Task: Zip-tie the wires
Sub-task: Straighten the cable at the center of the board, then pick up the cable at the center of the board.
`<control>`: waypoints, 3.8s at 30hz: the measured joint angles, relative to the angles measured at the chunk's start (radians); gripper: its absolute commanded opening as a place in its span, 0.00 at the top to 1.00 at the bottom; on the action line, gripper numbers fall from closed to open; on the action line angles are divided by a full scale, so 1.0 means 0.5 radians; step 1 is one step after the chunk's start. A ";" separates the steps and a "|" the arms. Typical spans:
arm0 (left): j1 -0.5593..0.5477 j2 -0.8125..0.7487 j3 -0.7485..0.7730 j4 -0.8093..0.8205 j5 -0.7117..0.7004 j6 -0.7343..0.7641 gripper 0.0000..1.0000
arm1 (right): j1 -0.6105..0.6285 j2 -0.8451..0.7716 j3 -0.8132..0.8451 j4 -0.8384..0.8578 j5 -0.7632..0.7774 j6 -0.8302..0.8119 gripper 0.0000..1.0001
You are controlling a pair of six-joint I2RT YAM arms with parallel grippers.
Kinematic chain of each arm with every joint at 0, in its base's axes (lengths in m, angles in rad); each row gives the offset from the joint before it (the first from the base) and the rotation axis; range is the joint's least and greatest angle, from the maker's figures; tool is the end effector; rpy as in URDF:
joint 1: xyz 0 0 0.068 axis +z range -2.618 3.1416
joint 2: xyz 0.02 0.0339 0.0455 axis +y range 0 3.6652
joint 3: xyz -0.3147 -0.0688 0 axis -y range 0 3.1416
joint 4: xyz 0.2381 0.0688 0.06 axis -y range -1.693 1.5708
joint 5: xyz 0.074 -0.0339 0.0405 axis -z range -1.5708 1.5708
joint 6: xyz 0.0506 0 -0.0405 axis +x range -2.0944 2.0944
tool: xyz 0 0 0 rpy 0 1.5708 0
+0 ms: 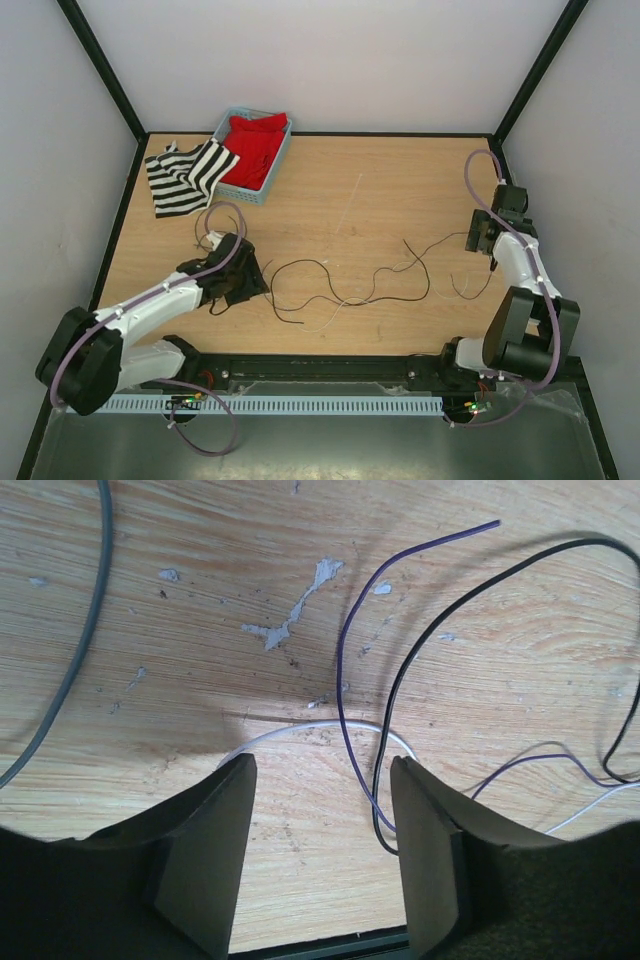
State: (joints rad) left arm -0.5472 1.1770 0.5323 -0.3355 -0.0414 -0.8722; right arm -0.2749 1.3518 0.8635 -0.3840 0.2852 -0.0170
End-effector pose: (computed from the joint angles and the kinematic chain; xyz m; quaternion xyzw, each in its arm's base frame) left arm 0.1676 -0.0997 0.2055 -0.1607 0.9429 -0.1746 0.2336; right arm 0.2549 -0.0867 0.2681 0.1678 0.9161 -0.1814 0.3157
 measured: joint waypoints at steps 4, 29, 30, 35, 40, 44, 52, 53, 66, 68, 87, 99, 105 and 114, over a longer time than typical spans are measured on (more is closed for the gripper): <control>0.018 -0.126 -0.012 -0.035 -0.021 0.023 0.32 | 0.000 -0.114 0.030 -0.031 -0.091 -0.008 0.01; 0.999 0.174 0.840 -0.192 0.256 0.762 0.21 | 0.275 -0.574 -0.108 0.339 -1.203 0.460 0.01; 1.030 0.243 0.872 -0.192 0.288 0.772 0.22 | 0.276 -0.575 -0.116 0.343 -1.215 0.463 0.01; 1.096 0.552 0.968 -0.197 0.364 0.795 0.27 | 0.276 -0.584 -0.139 0.356 -1.252 0.478 0.01; 1.065 0.807 1.003 -0.192 0.352 0.771 0.33 | 0.277 -0.603 -0.163 0.376 -1.280 0.483 0.01; 1.001 0.970 1.026 -0.191 0.295 0.732 0.41 | 0.278 -0.613 -0.182 0.388 -1.294 0.482 0.00; 0.897 1.163 1.168 -0.115 0.146 0.671 0.49 | 0.279 -0.613 -0.187 0.400 -1.318 0.474 0.01; 0.894 1.178 1.170 -0.104 0.129 0.665 0.50 | 0.279 -0.613 -0.187 0.400 -1.319 0.471 0.00; 0.894 1.285 1.173 -0.063 -0.008 0.611 0.84 | 0.280 -0.610 -0.187 0.426 -1.320 0.443 0.00; 0.894 1.285 1.168 -0.056 -0.013 0.607 0.91 | 0.279 -0.610 -0.187 0.430 -1.321 0.443 0.01; 0.895 0.278 1.498 -0.078 0.198 0.956 1.00 | 0.280 -0.609 -0.187 0.465 -1.429 0.469 0.00; 0.895 -0.097 1.977 -0.084 0.478 1.038 1.00 | 0.472 -0.695 -0.359 0.973 -1.815 0.715 0.01; 0.894 -0.095 2.056 -0.097 0.655 0.901 1.00 | 0.703 -0.710 -0.415 1.231 -1.836 0.912 0.01; 0.807 -0.055 2.148 -0.098 0.772 0.671 1.00 | 1.169 -0.628 -0.554 1.615 -1.659 1.129 0.01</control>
State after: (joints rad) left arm -0.1436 1.1496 1.6062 -0.3843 0.3447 -0.5365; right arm 0.3096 1.0378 0.5865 0.4236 -0.5446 0.5476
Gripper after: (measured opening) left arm 0.005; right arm 0.993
